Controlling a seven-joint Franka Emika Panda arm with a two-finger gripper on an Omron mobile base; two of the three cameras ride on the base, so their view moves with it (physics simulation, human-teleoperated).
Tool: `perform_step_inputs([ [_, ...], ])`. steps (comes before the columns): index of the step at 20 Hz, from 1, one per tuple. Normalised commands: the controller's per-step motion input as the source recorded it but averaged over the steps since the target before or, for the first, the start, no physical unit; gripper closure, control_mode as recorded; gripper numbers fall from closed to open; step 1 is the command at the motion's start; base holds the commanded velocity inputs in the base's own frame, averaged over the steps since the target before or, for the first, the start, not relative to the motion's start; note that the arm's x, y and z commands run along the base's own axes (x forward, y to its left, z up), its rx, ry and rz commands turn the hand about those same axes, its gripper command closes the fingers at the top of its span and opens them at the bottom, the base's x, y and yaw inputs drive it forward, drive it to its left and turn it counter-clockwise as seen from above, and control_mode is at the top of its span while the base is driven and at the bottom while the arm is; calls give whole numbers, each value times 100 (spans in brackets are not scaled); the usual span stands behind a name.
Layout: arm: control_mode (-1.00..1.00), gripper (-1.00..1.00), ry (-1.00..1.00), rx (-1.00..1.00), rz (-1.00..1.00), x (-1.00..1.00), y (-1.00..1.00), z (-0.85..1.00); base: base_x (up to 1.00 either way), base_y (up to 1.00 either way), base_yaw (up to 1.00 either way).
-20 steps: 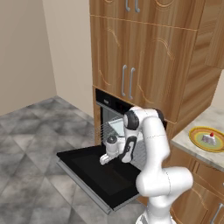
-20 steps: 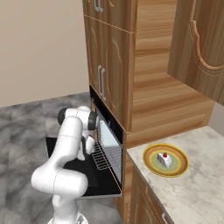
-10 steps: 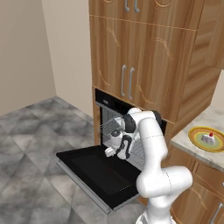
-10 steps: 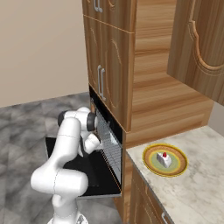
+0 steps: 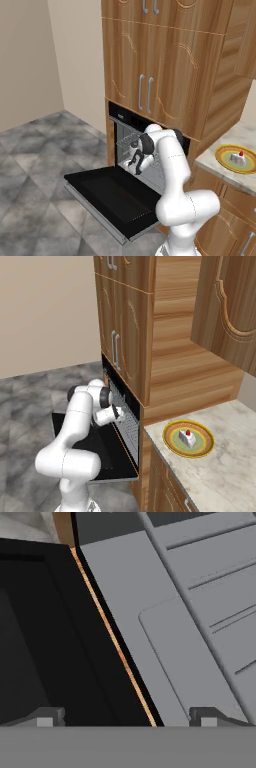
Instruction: Take the baked cake out of the oven and place it on the plate for cooling. Then close the oven door.
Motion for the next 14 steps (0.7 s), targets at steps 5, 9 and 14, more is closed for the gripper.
perform_step_inputs([
  [5,-100,-100,-1,0,0,-45,3,61,0,0,0],
  [9,-100,-100,-1,0,1,-86,20,83,0,0,0],
  [14,-100,-100,0,0,4,-97,32,93,0,0,0],
])
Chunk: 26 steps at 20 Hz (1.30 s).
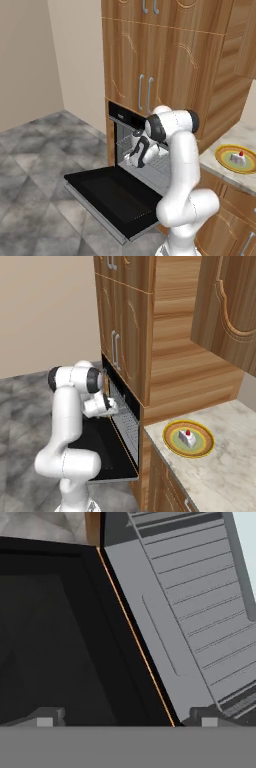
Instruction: Take the baked cake out of the oven and place it on the plate for cooling. Then close the oven door.
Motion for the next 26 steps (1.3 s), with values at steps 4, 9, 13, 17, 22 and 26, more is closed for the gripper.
perform_step_inputs([
  [4,-100,-100,0,0,6,-94,52,99,0,0,0],
  [9,-100,-100,0,0,7,-72,65,100,0,0,0],
  [13,-100,-100,0,0,6,-51,69,100,0,0,0],
  [17,-100,-100,4,-1,3,-35,71,98,0,0,0],
  [22,-100,-100,10,-4,1,-20,67,82,0,0,0],
  [26,-100,-100,10,-10,0,-17,66,49,0,0,0],
])
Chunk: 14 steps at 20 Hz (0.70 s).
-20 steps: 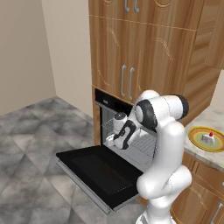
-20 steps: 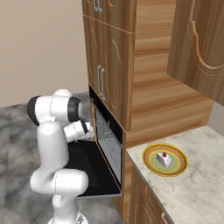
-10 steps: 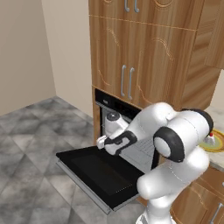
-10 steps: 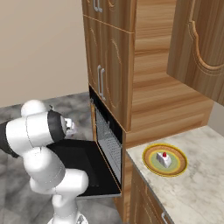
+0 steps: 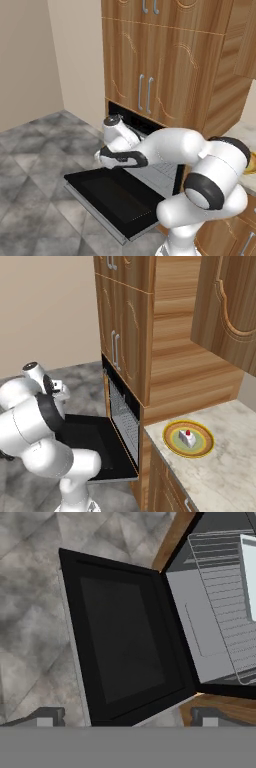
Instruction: Take the baked cake out of the oven and place it on the plate for cooling. Then close the oven door.
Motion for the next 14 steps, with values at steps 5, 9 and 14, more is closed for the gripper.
perform_step_inputs([
  [5,-100,-100,2,-21,0,-22,69,8,0,0,0],
  [9,-100,-100,0,-24,0,-36,62,0,0,0,0],
  [14,-100,-100,-5,-21,0,-36,52,0,0,0,0],
])
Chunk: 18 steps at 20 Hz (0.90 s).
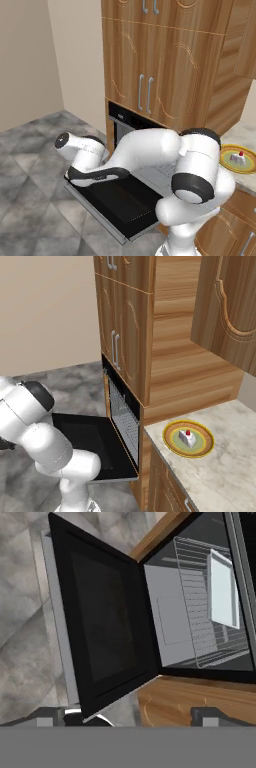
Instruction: Take the baked cake out of the oven and place it on the plate for cooling. Then close the oven door.
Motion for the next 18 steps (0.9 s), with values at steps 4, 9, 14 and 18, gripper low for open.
perform_step_inputs([
  [4,-100,-100,-4,-15,0,-25,43,0,0,0,0],
  [9,-100,-100,-5,-14,0,-14,34,-13,0,0,0],
  [14,-100,-100,-11,-18,-1,-7,22,-44,0,0,0],
  [18,-100,-100,-19,-21,-5,-9,13,-59,0,0,0],
])
